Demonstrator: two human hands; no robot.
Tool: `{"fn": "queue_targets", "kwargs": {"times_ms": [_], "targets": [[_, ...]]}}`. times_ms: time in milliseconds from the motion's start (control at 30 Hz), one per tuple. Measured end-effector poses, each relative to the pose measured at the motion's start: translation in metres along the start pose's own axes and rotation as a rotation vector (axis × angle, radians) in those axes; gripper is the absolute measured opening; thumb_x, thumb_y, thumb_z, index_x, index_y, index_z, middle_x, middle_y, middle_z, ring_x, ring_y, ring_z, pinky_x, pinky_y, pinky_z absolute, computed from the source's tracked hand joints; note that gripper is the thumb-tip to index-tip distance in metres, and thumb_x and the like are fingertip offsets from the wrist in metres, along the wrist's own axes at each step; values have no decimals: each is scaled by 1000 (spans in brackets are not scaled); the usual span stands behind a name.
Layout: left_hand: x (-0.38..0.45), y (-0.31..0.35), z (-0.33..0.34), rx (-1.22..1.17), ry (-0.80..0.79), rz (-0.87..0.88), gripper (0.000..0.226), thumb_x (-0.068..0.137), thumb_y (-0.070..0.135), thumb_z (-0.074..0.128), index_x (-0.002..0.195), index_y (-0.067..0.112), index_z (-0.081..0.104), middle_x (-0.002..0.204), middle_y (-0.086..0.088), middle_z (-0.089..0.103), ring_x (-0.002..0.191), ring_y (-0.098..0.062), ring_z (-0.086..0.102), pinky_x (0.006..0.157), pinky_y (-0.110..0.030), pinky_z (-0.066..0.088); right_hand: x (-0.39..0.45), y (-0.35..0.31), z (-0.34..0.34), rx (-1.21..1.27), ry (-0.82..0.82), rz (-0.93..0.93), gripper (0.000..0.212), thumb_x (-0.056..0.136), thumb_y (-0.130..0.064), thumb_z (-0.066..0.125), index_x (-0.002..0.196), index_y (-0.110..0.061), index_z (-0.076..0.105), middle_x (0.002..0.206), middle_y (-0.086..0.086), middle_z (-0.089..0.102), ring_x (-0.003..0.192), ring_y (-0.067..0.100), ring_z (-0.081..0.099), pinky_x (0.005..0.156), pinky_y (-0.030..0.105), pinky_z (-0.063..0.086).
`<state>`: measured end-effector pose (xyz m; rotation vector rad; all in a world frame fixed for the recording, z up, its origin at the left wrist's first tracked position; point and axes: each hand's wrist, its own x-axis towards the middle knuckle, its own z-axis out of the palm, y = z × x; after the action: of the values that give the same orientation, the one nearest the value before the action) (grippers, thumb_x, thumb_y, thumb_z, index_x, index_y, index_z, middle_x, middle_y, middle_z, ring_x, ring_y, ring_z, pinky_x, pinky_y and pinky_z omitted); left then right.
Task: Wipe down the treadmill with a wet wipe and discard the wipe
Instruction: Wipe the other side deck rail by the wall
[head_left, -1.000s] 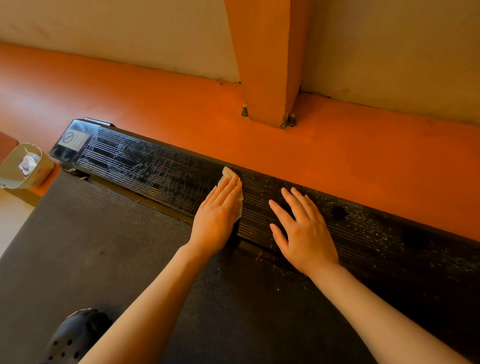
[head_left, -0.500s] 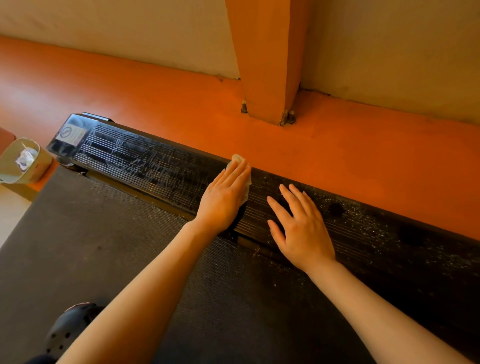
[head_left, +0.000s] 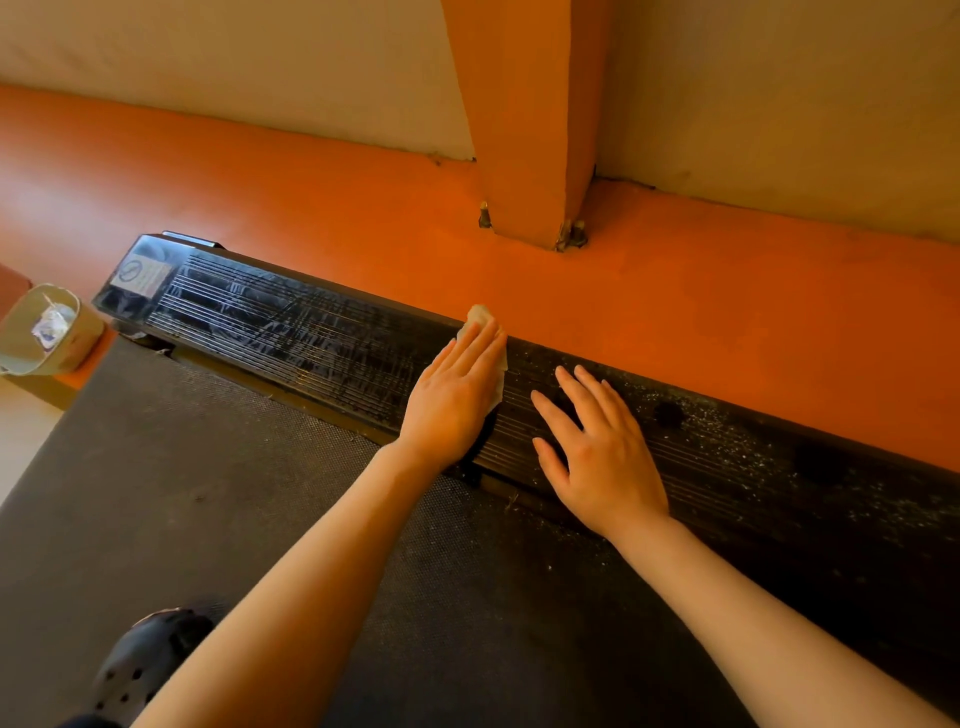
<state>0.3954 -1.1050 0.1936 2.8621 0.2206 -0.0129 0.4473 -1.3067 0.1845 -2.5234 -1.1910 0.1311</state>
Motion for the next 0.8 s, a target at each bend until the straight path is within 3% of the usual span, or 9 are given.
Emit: {"fn": "queue_targets", "kwargs": {"times_ms": [300, 467, 600, 800], "targets": [[-86, 6, 9, -26, -6, -7, 59, 97, 28, 37, 154, 16, 25, 162, -2, 18, 151, -14, 8, 121, -39, 15, 0, -1, -1, -15, -7, 6, 51, 100, -40, 35, 144, -19, 50, 153, 14, 40, 145, 30, 32, 118, 42, 23], [-46, 2, 4, -18, -15, 49, 57, 99, 31, 33, 153, 15, 25, 161, -2, 18, 150, -15, 10, 122, -35, 14, 0, -1, 0, -8, -9, 3, 51, 100, -40, 35, 144, -18, 49, 153, 14, 40, 145, 30, 31, 118, 43, 23], [0, 6, 3, 18, -28, 32, 60, 98, 36, 30, 151, 9, 31, 159, -7, 24, 148, -21, 19, 120, -39, 22, 0, 0, 0, 2, -8, -2, 51, 99, -40, 36, 143, -18, 50, 153, 14, 40, 145, 30, 31, 118, 42, 22], [-53, 15, 10, -11, 4, 12, 57, 98, 30, 33, 153, 14, 28, 161, -3, 20, 151, -17, 11, 122, -38, 16, -1, -1, 0, -14, -10, 2, 51, 100, -41, 34, 144, -18, 49, 153, 14, 40, 145, 30, 31, 118, 42, 23]]}}
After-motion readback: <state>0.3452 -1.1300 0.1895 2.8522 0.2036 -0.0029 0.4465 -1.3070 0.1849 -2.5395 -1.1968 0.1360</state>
